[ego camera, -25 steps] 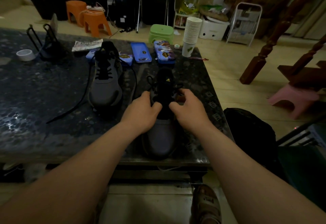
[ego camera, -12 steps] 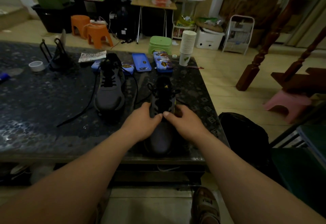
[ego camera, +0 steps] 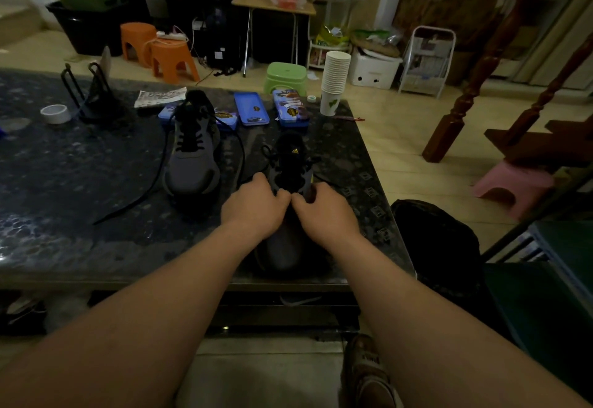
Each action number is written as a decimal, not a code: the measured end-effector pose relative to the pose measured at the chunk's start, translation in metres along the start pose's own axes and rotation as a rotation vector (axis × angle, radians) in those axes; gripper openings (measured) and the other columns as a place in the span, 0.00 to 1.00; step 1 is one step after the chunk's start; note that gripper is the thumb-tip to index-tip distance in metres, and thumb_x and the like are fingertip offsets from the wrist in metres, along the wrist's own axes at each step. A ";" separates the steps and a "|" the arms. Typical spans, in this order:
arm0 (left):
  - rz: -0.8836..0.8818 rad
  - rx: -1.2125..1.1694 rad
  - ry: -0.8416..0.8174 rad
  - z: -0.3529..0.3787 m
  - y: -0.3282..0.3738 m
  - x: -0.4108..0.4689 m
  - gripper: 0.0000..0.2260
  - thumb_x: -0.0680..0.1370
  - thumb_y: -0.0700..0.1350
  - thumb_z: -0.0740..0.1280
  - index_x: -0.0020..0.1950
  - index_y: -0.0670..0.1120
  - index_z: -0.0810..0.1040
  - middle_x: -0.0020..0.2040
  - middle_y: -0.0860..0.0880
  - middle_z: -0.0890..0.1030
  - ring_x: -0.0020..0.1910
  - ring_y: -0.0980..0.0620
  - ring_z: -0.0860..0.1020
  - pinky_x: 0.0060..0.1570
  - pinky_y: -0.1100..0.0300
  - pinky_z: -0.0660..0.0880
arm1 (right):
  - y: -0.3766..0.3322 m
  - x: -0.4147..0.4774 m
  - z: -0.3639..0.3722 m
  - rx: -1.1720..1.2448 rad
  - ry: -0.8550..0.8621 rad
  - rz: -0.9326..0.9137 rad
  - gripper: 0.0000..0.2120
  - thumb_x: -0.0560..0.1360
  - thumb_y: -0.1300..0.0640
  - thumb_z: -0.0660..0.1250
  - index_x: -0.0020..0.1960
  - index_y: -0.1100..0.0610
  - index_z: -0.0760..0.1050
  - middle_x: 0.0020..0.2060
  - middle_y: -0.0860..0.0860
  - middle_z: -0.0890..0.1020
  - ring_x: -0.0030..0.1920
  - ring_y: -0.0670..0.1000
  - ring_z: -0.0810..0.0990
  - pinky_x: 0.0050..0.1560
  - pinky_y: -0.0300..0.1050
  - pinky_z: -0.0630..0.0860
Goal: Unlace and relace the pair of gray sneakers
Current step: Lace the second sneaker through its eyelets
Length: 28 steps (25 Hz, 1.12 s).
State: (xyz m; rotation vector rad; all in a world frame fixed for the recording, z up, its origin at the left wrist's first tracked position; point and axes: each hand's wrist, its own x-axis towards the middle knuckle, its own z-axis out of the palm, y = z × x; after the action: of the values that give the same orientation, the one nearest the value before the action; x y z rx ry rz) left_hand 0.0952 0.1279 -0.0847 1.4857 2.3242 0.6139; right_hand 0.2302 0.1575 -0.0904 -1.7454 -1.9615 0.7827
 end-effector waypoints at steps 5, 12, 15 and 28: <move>0.009 0.041 -0.004 0.002 0.004 -0.003 0.15 0.83 0.57 0.57 0.56 0.45 0.72 0.55 0.41 0.81 0.52 0.37 0.79 0.46 0.49 0.72 | -0.004 -0.002 0.001 -0.066 0.009 -0.030 0.18 0.80 0.42 0.61 0.58 0.55 0.75 0.53 0.54 0.82 0.51 0.57 0.80 0.49 0.51 0.75; 0.010 -0.975 -0.012 -0.013 0.001 0.041 0.16 0.84 0.50 0.62 0.71 0.51 0.78 0.66 0.50 0.81 0.64 0.52 0.79 0.66 0.53 0.75 | -0.018 0.042 -0.016 0.952 0.014 0.213 0.11 0.80 0.49 0.69 0.57 0.53 0.84 0.51 0.52 0.87 0.54 0.54 0.86 0.50 0.48 0.82; 0.018 -1.042 0.053 -0.006 0.007 0.044 0.06 0.84 0.44 0.67 0.58 0.50 0.82 0.54 0.50 0.85 0.53 0.54 0.82 0.55 0.57 0.78 | -0.024 0.049 -0.013 1.106 0.025 0.287 0.05 0.80 0.56 0.71 0.54 0.54 0.83 0.48 0.54 0.87 0.47 0.53 0.86 0.35 0.41 0.79; -0.152 -0.916 -0.243 0.004 -0.025 0.019 0.24 0.80 0.63 0.67 0.71 0.53 0.72 0.63 0.53 0.81 0.61 0.51 0.80 0.57 0.51 0.77 | 0.016 0.040 -0.018 0.482 -0.158 0.326 0.12 0.81 0.46 0.66 0.53 0.53 0.82 0.52 0.54 0.85 0.52 0.57 0.83 0.59 0.58 0.81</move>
State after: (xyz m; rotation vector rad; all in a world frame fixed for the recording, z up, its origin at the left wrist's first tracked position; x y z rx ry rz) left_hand 0.0698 0.1371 -0.1011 0.8716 1.5751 1.1620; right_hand 0.2476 0.2000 -0.0898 -1.7507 -1.4212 1.4087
